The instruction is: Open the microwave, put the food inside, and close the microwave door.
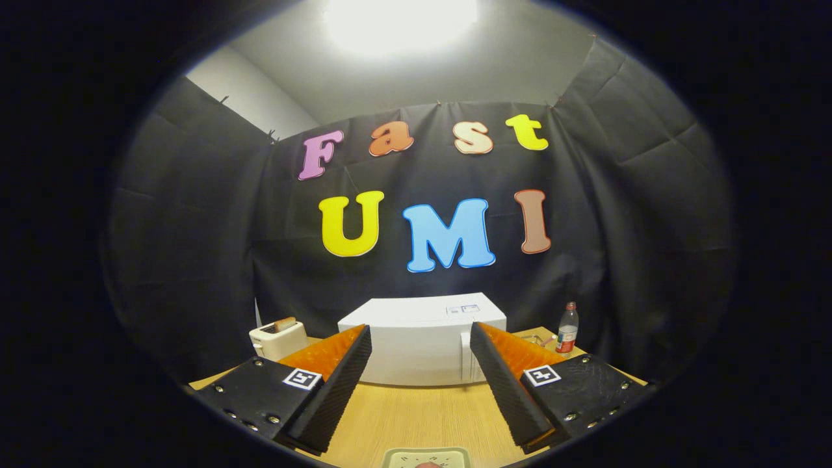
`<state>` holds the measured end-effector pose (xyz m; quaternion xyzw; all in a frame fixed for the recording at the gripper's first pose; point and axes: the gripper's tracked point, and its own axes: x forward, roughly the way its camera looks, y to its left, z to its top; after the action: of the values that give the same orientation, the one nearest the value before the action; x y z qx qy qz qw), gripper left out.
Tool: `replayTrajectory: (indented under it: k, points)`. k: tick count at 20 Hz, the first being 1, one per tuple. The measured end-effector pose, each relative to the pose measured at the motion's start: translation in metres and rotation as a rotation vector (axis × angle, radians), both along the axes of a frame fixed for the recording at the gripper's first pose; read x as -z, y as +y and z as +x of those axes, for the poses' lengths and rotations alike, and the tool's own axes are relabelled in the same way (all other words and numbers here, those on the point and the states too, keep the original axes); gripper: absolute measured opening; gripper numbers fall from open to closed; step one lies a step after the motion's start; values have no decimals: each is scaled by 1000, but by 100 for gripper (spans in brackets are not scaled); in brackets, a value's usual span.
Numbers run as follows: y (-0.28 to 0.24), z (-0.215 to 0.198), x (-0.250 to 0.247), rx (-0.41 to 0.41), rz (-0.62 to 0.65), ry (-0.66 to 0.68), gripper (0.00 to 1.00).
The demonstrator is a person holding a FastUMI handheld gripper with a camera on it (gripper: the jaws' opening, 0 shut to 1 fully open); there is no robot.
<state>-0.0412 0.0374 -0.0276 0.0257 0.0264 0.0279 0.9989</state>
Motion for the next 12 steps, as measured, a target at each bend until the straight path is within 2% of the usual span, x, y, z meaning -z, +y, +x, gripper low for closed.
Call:
replayTrajectory:
  k: [6,12]
  points:
    - [19,-6,-5,-34,-12,-18,97]
    - [21,-9,0,-23,7,0,97]
